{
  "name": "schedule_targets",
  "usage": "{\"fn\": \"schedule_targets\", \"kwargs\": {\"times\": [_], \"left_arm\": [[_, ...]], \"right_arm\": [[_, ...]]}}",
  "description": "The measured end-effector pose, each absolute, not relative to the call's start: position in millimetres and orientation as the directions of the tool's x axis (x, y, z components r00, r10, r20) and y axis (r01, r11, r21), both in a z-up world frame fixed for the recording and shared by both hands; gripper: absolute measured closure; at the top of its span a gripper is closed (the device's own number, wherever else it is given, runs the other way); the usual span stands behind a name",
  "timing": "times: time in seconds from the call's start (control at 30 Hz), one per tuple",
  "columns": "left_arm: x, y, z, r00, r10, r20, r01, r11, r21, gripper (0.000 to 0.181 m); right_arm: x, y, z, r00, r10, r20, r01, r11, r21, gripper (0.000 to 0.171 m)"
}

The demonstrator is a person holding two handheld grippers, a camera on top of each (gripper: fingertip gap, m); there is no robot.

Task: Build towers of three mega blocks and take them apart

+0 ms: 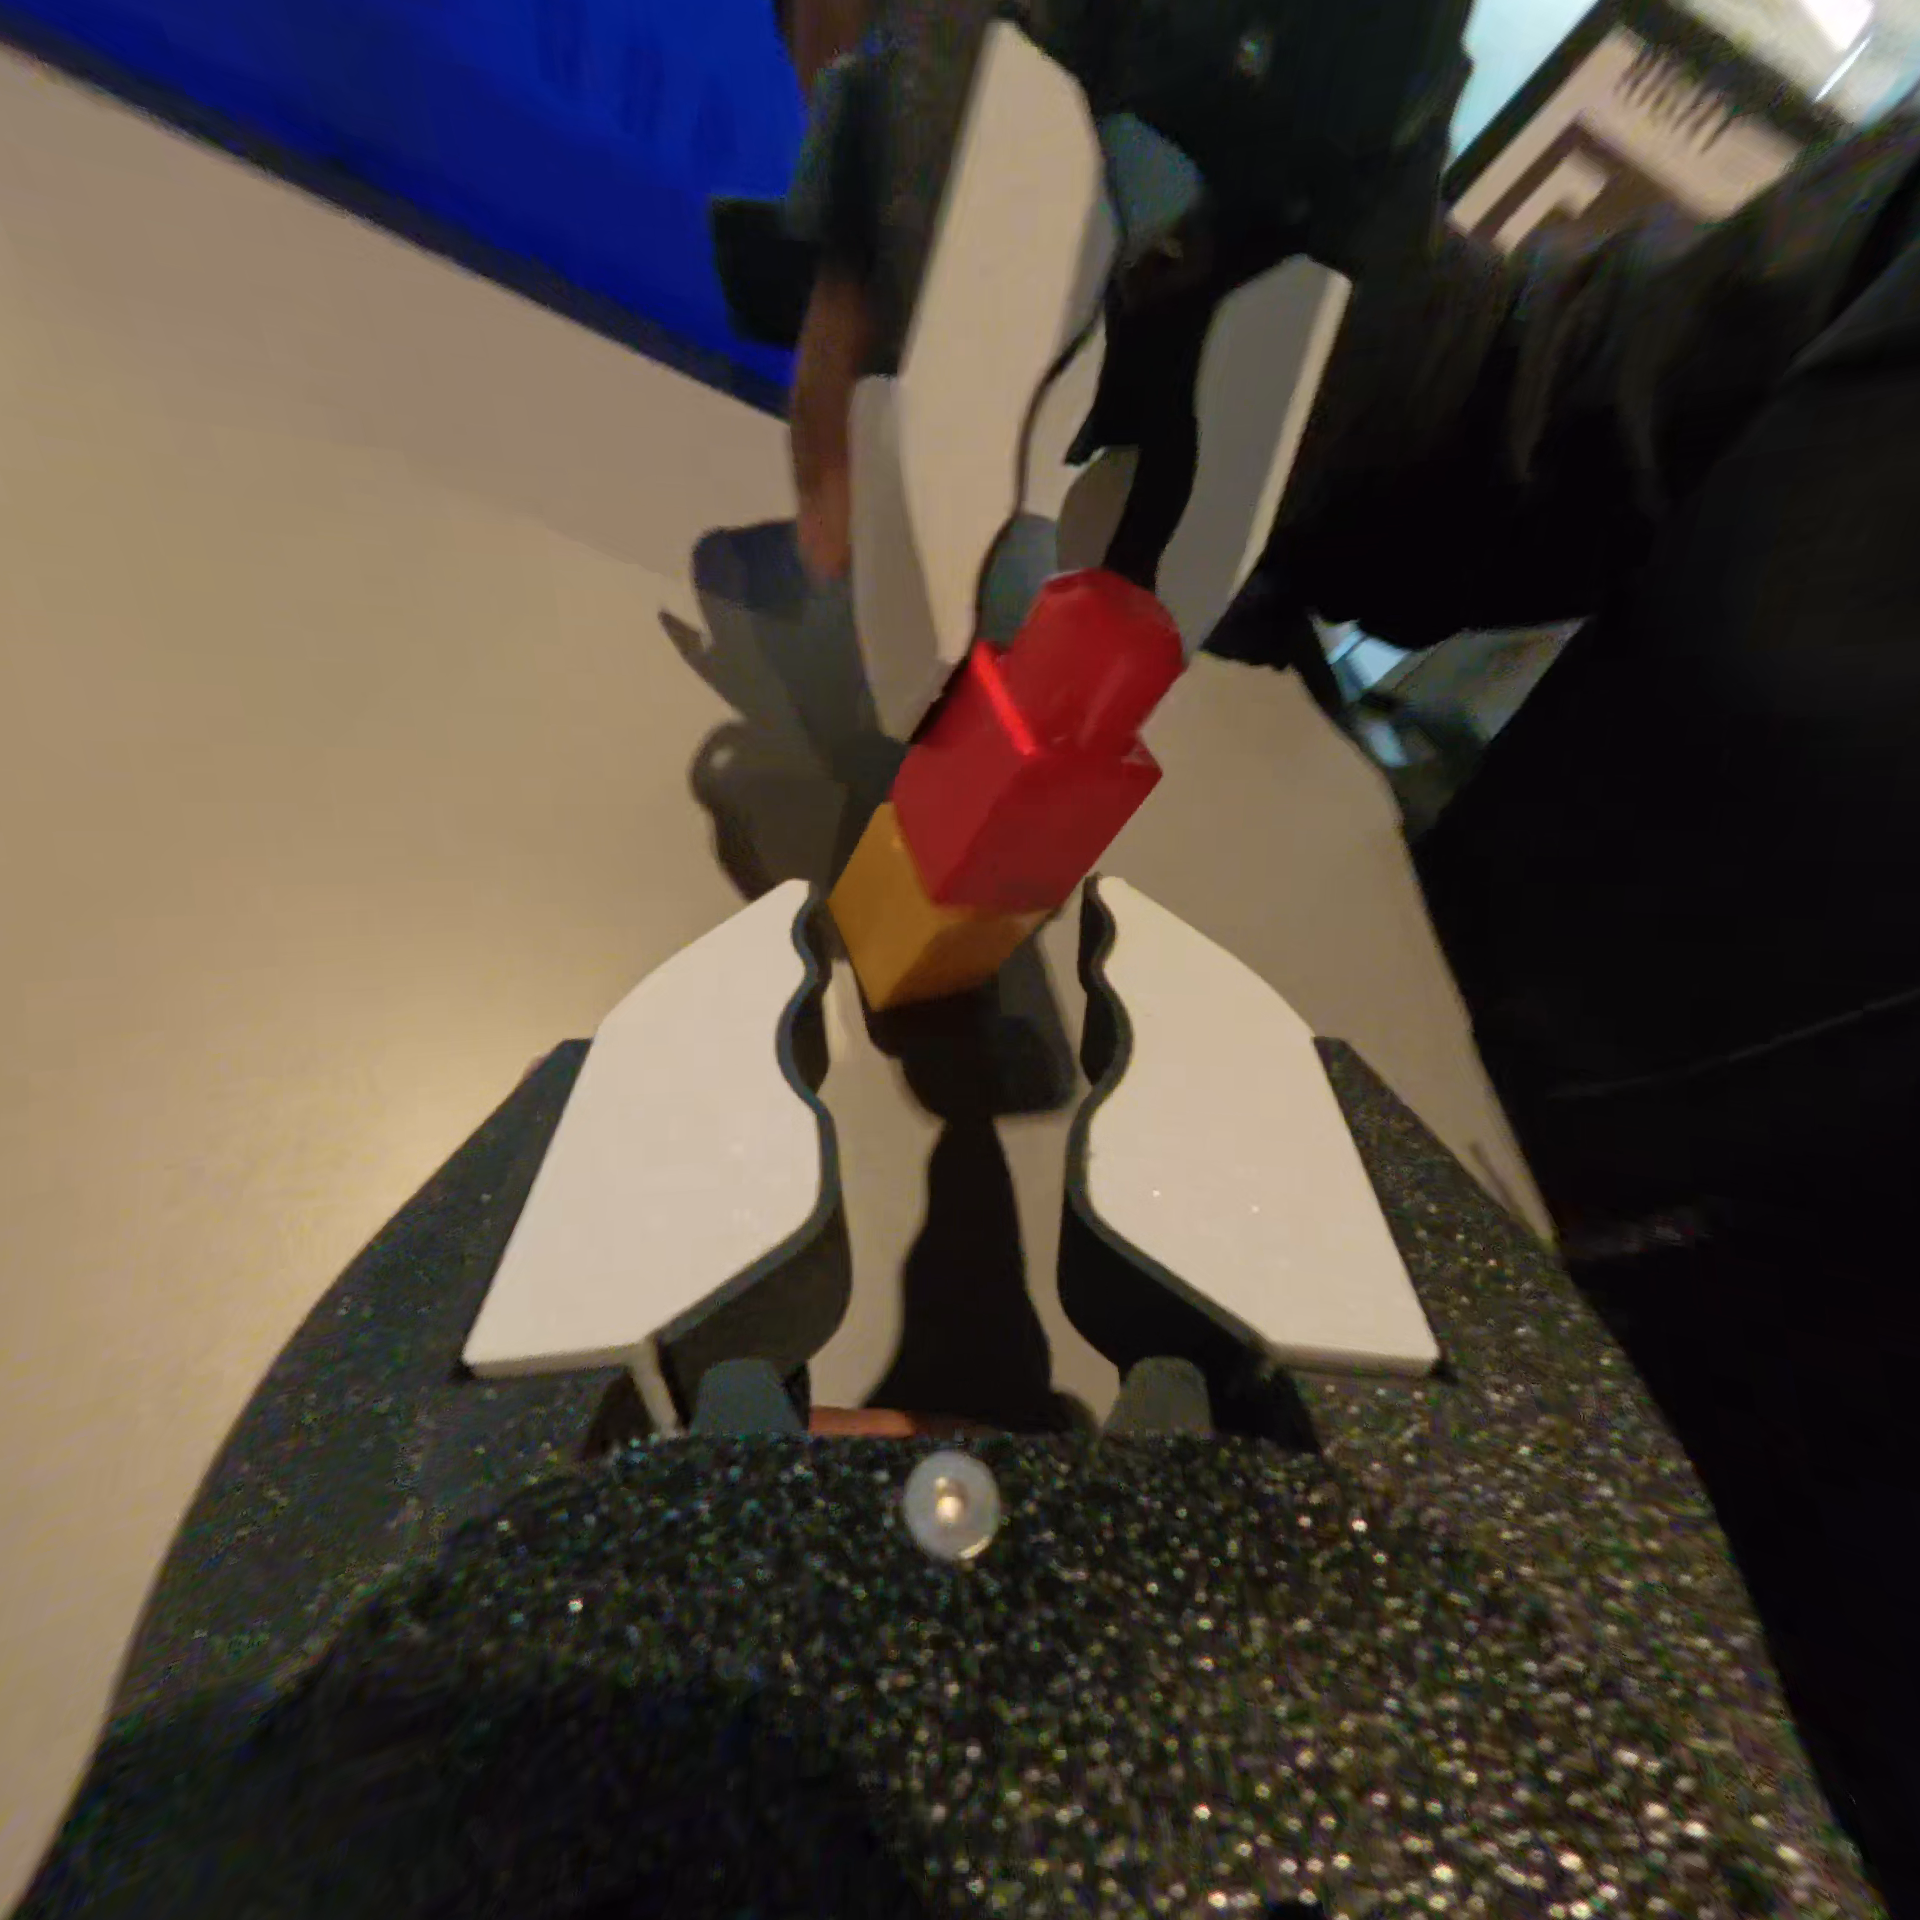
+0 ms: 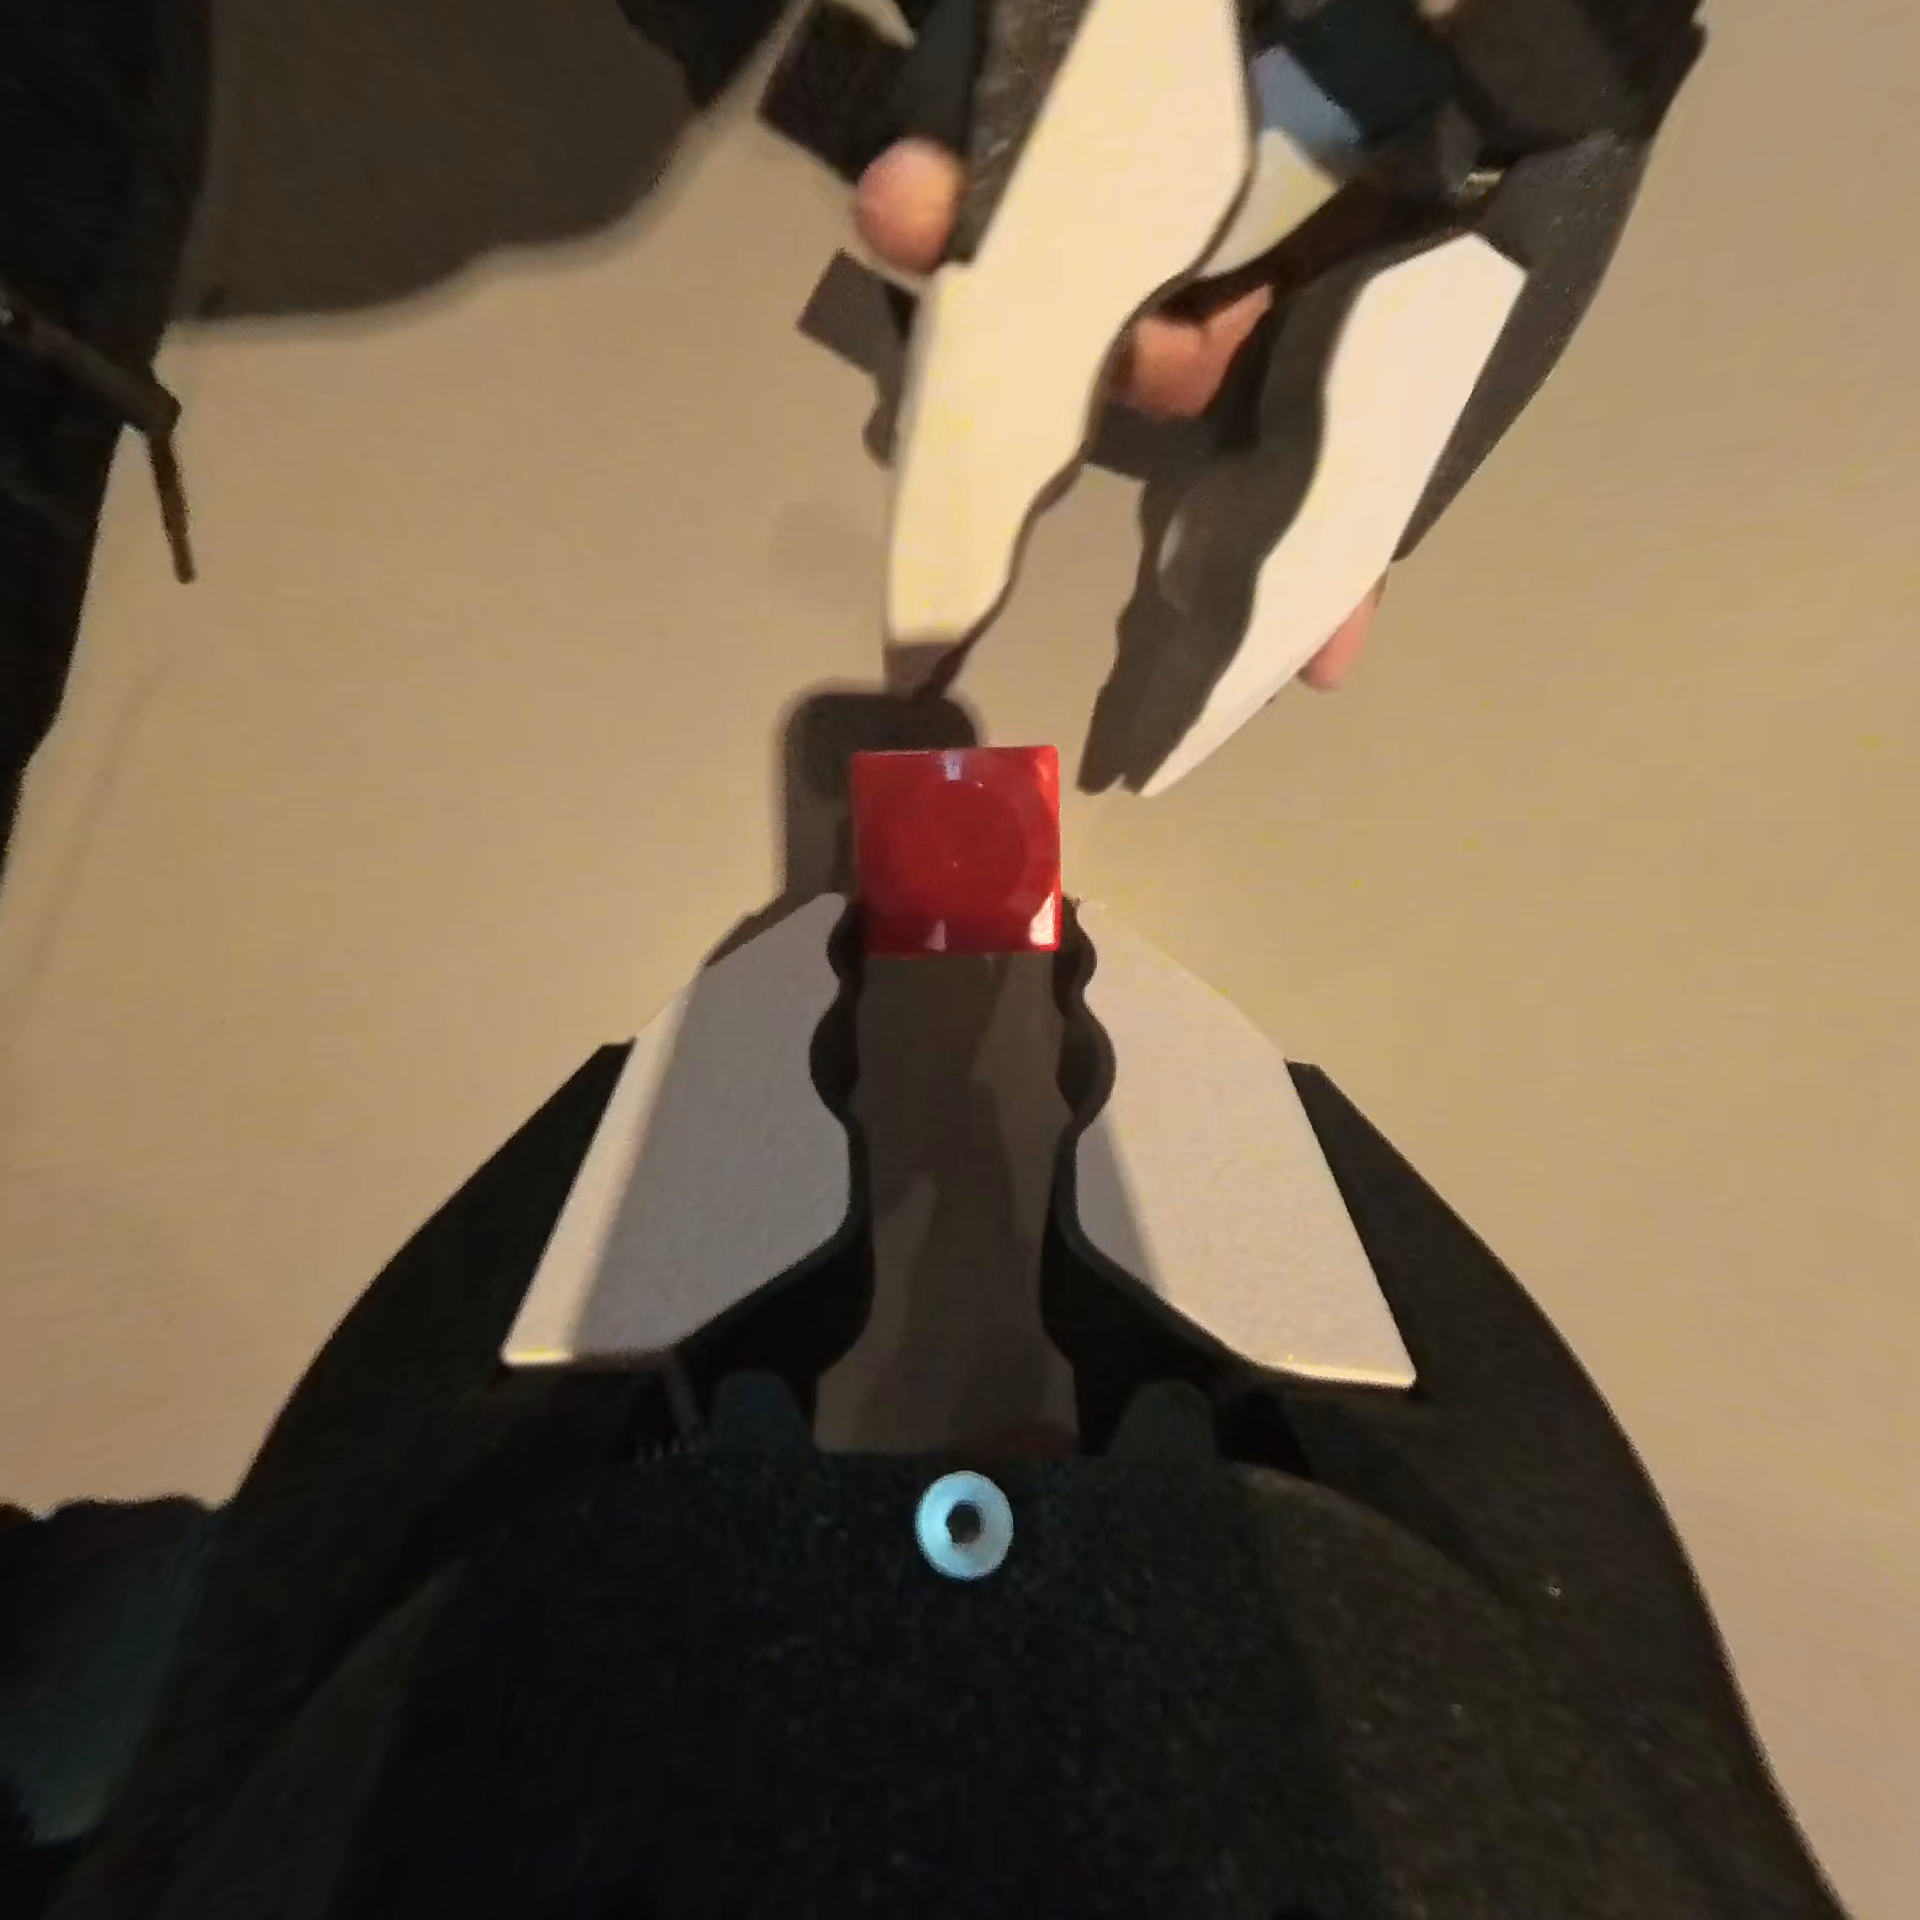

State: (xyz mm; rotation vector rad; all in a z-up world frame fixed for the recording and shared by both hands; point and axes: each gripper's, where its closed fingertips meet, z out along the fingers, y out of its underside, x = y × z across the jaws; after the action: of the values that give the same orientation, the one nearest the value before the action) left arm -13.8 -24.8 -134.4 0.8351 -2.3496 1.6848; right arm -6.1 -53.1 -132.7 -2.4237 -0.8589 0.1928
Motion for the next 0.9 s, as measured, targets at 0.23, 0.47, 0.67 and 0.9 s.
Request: {"fn": "schedule_targets", "kwargs": {"times": [0.23,0.47,0.67,0.9], "left_arm": [[-16,-43,-135,-0.897,-0.439,0.054,-0.247,0.395,-0.885,0.144],[-15,-42,-142,-0.854,-0.515,-0.070,-0.189,0.434,-0.881,0.146],[-15,-42,-144,-0.841,-0.536,-0.075,-0.198,0.433,-0.880,0.145],[-26,-25,-156,-0.874,-0.486,0.005,-0.271,0.479,-0.835,0.137]], "right_arm": [[-10,-47,-132,0.816,0.575,0.062,0.500,-0.646,-0.578,0.136],[-13,-43,-132,0.814,0.579,0.051,0.483,-0.625,-0.612,0.135],[-16,-43,-133,0.815,0.577,-0.058,0.397,-0.628,-0.669,0.134],[-21,-33,-132,0.873,0.486,-0.045,0.292,-0.595,-0.749,0.134]]}}
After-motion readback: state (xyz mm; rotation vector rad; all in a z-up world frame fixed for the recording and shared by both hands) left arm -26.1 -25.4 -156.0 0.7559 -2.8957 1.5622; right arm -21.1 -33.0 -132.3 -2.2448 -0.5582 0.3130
